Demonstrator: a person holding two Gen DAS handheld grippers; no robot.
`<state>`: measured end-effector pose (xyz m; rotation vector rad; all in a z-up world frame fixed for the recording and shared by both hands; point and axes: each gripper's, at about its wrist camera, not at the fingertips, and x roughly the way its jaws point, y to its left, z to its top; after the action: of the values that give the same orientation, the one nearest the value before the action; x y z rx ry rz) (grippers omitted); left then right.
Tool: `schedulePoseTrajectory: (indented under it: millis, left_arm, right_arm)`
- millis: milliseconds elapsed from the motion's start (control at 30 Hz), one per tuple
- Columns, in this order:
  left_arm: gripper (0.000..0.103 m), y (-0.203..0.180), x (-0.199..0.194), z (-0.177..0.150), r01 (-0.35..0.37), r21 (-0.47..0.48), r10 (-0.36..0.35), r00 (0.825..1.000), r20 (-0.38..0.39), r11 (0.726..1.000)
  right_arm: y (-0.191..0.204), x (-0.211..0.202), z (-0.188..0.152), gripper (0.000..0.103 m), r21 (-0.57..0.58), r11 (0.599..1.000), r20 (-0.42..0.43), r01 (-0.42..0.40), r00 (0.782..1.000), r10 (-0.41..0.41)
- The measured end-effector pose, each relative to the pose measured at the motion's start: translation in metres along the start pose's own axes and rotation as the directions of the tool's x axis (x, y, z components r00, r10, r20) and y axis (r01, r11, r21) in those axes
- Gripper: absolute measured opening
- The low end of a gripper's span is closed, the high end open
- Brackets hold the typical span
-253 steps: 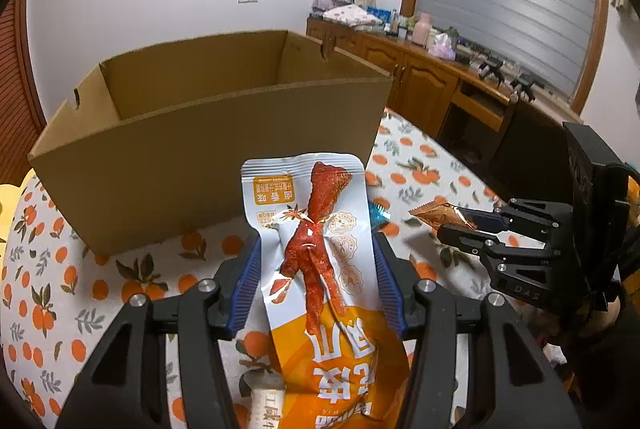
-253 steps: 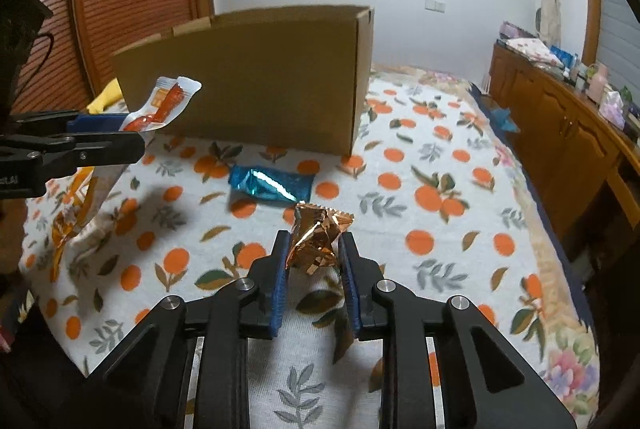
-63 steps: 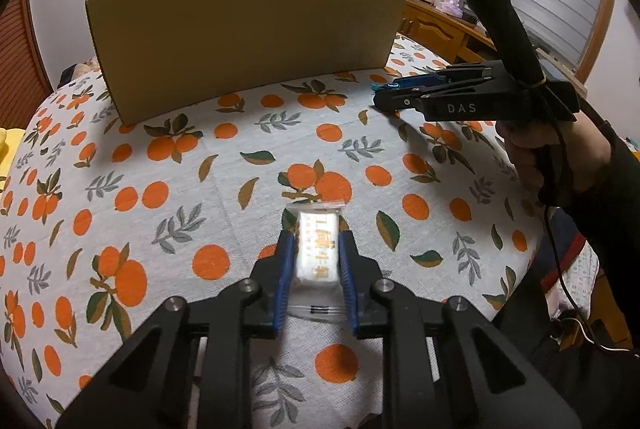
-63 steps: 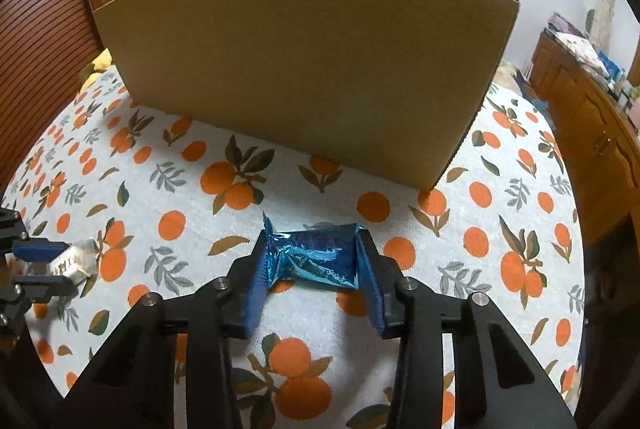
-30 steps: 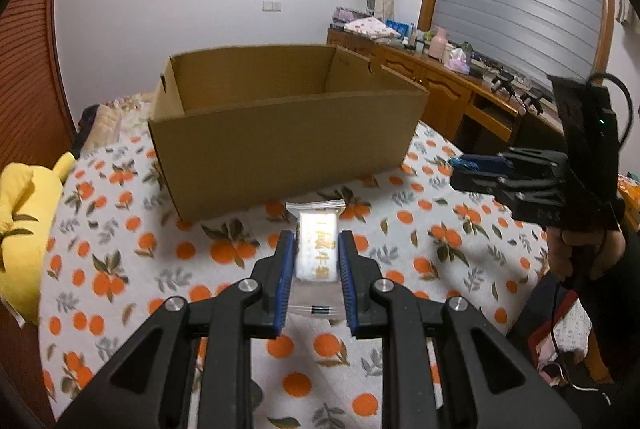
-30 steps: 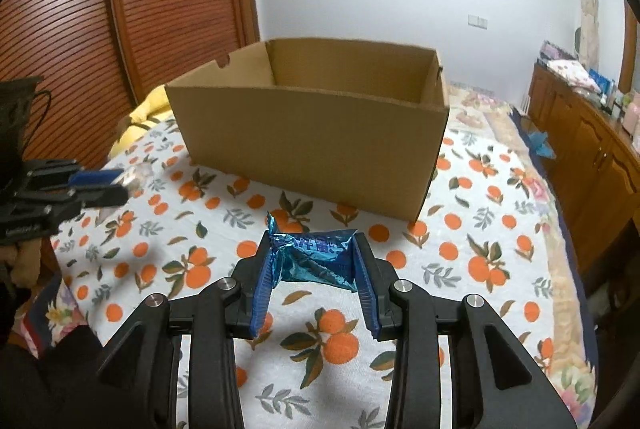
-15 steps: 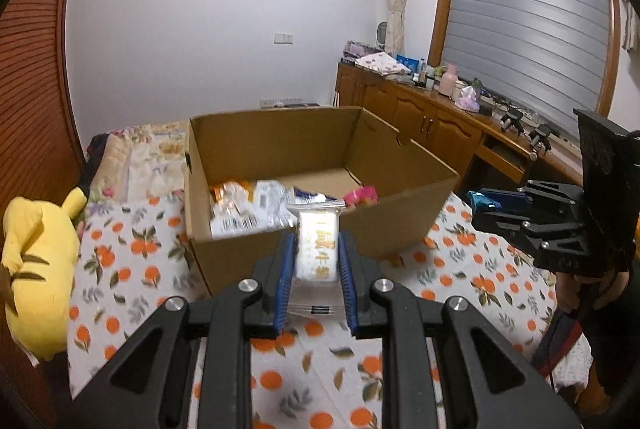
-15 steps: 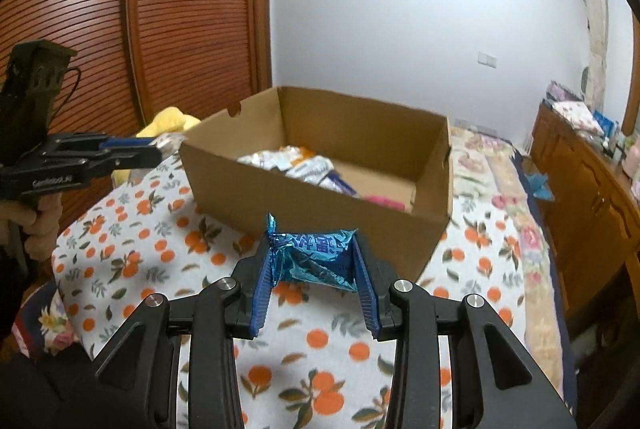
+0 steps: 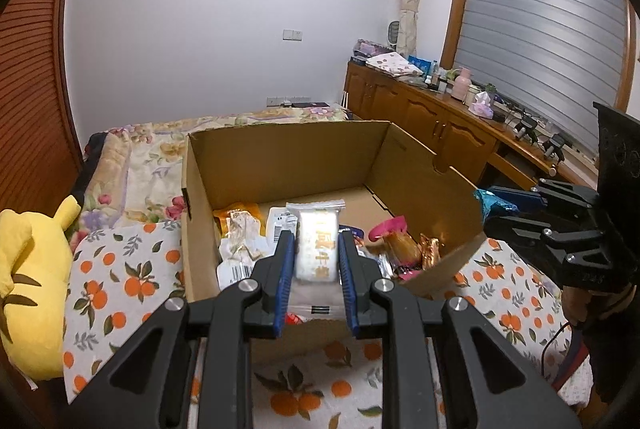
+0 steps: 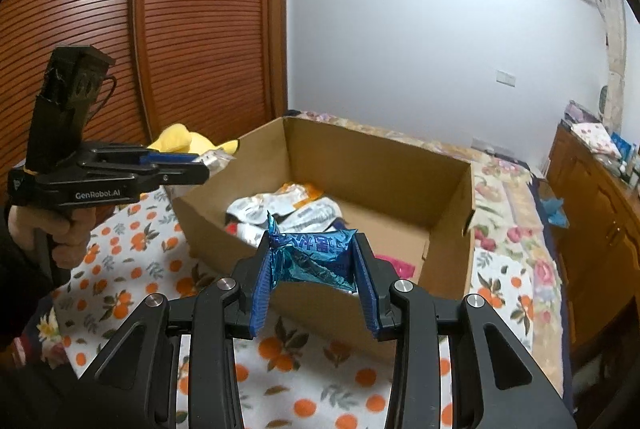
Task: Organize snacks
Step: 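Lift both snacks and carry them over the open box, then open both tools to drop the snacks into the box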
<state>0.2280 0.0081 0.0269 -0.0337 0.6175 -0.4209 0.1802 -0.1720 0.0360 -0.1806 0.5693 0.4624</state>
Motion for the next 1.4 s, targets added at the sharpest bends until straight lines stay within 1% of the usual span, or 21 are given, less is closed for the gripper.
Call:
schedulePoseTrajectory:
  millis: [333,667,967,1233,1333,1400]
  left_arm:
    - [0.020,0.009,0.026,0.011,-0.029,-0.009,0.029,0.999,-0.019,1.000]
    - [0.021,0.009,0.040,0.020,-0.039,-0.001,0.039,0.999,-0.024,0.999]
    - [0.024,0.011,0.040,0.017,-0.070,-0.005,0.070,0.997,-0.027,0.998]
    - [0.025,0.005,0.032,0.012,-0.088,0.001,0.088,0.996,-0.025,0.996]
    - [0.025,0.003,0.027,0.011,-0.095,0.002,0.095,0.995,-0.023,0.995]
    - [0.027,0.002,0.024,0.011,-0.100,0.004,0.100,0.995,-0.021,0.995]
  right_arm:
    - [-0.029,0.030,0.009,0.038,0.040,0.999,-0.001,-0.024,1.000,0.024]
    - [-0.039,0.055,0.010,0.039,0.060,0.998,-0.033,-0.028,0.999,0.030]
    - [-0.041,0.066,0.010,0.045,0.068,0.998,-0.055,-0.006,0.998,0.010]
    - [-0.042,0.062,0.007,0.046,0.093,0.995,-0.059,0.022,0.998,-0.016]
    - [-0.040,0.060,0.008,0.052,0.093,0.995,-0.058,0.028,0.998,-0.023]
    - [-0.038,0.062,0.009,0.061,0.091,0.995,-0.063,0.037,0.998,-0.032]
